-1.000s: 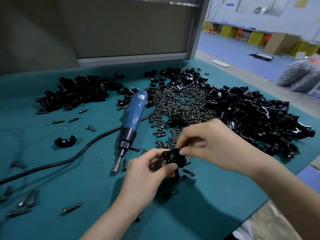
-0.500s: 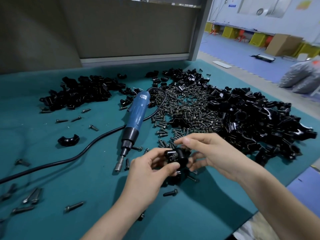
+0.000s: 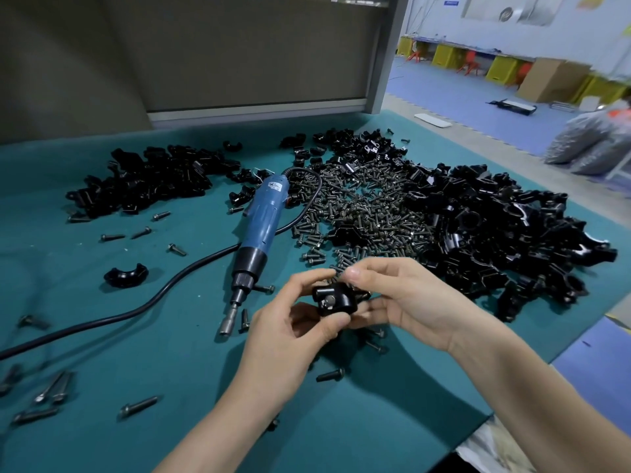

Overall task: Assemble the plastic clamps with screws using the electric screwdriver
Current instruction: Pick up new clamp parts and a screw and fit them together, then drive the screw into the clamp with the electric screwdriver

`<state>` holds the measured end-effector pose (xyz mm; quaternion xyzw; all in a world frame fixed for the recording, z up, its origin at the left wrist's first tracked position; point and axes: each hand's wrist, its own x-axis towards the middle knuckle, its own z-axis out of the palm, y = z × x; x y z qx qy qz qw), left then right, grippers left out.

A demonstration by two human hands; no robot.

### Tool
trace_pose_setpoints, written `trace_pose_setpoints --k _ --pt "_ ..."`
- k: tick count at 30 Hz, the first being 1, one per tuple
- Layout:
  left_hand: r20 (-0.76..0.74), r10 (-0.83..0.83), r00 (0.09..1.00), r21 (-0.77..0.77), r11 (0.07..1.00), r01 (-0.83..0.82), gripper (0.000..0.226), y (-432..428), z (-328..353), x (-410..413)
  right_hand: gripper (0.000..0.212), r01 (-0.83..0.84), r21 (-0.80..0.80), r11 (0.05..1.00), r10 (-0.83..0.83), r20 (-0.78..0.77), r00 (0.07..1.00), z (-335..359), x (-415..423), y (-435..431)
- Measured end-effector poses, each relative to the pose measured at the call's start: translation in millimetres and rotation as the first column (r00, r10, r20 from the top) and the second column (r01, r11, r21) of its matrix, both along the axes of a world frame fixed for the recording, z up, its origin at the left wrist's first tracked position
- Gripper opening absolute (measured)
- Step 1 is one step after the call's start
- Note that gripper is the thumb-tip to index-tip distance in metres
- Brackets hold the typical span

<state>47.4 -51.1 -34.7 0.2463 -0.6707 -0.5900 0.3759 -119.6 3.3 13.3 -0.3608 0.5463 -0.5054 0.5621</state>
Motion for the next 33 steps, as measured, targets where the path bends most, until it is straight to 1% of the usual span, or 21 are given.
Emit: trace_pose_setpoints --k 2,5,6,7,9,10,11,13,16,18,19,20,22,24,26,27,28,29,31,32,33 --pt "-0.014 0.022 1.000 0.010 1.000 -0.022 0.040 -0.2 0.2 0.3 0.039 0.009 0.012 1.000 -0.009 -0.044 0.999 1.2 1.3 -4.1" --pt "0.005 0.056 0.998 0.042 0.998 -0.056 0.036 -1.5 -1.8 -0.3 0.042 -0.035 0.067 0.997 0.043 -0.119 0.992 5.8 1.9 -9.0" --pt "0.016 0.070 0.997 0.053 0.996 -0.071 0.038 -1.6 -3.2 -0.6 0.044 -0.043 0.087 0.995 0.058 -0.184 0.981 9.9 2.1 -10.4" --pt "0.021 0.087 0.996 0.073 0.993 -0.088 0.040 -1.8 -4.2 -0.8 0.048 -0.032 0.105 0.994 0.063 -0.309 0.949 15.1 0.8 -12.4" --pt "0.026 0.110 0.994 0.103 0.988 -0.113 0.040 -2.4 -5.4 -0.7 0.058 0.036 0.078 0.996 0.021 -0.625 0.781 27.5 -6.1 -23.9" --pt "0.032 0.112 0.993 0.108 0.988 -0.115 0.039 -2.0 -5.4 -0.8 0.058 0.066 0.027 0.997 -0.028 -0.703 0.711 35.7 -9.0 -33.0" --pt "0.036 0.112 0.993 0.108 0.987 -0.115 0.038 -1.4 -4.7 -0.7 0.054 0.082 -0.013 0.997 -0.067 -0.714 0.697 43.3 -11.3 -45.5" --pt "0.046 0.117 0.992 0.094 0.988 -0.121 0.039 0.0 -3.4 -0.7 0.051 0.048 0.003 0.999 -0.034 -0.676 0.736 52.3 -8.3 -79.1" --pt "0.095 0.170 0.981 0.019 0.985 -0.172 0.038 2.1 -1.9 -1.1 0.050 -0.050 0.188 0.981 0.161 -0.642 0.749 44.8 19.7 -133.7" --pt "0.135 0.238 0.962 -0.093 0.970 -0.227 0.037 2.1 -1.6 0.0 0.062 -0.026 0.270 0.962 0.191 -0.606 0.773 28.0 36.1 -161.0" --pt "0.147 0.270 0.952 -0.155 0.956 -0.248 0.038 1.7 -0.7 1.3 0.064 0.009 0.272 0.962 0.157 -0.581 0.799 19.4 40.2 -170.8" --pt "0.147 0.294 0.944 -0.199 0.944 -0.263 0.038 1.1 0.1 2.5 0.060 0.043 0.260 0.965 0.109 -0.542 0.833 12.3 42.8 -176.6" --pt "0.137 0.320 0.937 -0.225 0.932 -0.285 0.035 -0.7 2.2 5.7 0.044 0.099 0.214 0.972 0.007 -0.446 0.895 3.4 44.0 -182.1" --pt "0.129 0.318 0.939 -0.226 0.932 -0.284 0.036 -2.5 2.4 7.4 0.038 0.160 0.181 0.970 -0.090 -0.342 0.935 -1.6 42.8 -182.0" --pt "0.130 0.303 0.944 -0.221 0.937 -0.270 0.040 -3.2 1.8 7.1 0.044 0.212 0.181 0.960 -0.186 -0.150 0.971 1.7 40.4 -178.1" --pt "0.135 0.292 0.947 -0.215 0.941 -0.260 0.042 -2.8 1.5 6.5 0.046 0.219 0.177 0.959 -0.222 0.000 0.975 7.2 37.9 -175.3" --pt "0.144 0.285 0.947 -0.214 0.944 -0.252 0.045 -2.0 1.1 5.3 0.046 0.217 0.146 0.965 -0.242 0.181 0.953 15.0 34.5 -172.1" --pt "0.153 0.288 0.945 -0.220 0.942 -0.252 0.048 -1.7 0.9 4.3 0.044 0.224 0.095 0.970 -0.243 0.369 0.897 24.2 29.8 -168.9" --pt "0.152 0.324 0.934 -0.243 0.928 -0.282 0.048 -3.7 -0.2 4.6 0.045 0.263 -0.027 0.964 -0.174 0.685 0.708 44.7 21.9 -162.5" --pt "0.148 0.363 0.920 -0.268 0.910 -0.316 0.045 -6.6 -0.3 6.1 0.049 0.286 -0.086 0.954 -0.116 0.775 0.621 53.9 19.3 -159.7" --pt "0.143 0.414 0.899 -0.303 0.883 -0.358 0.042 -10.5 0.1 8.1 0.049 0.307 -0.147 0.940 -0.062 0.813 0.579 61.4 18.5 -157.6"
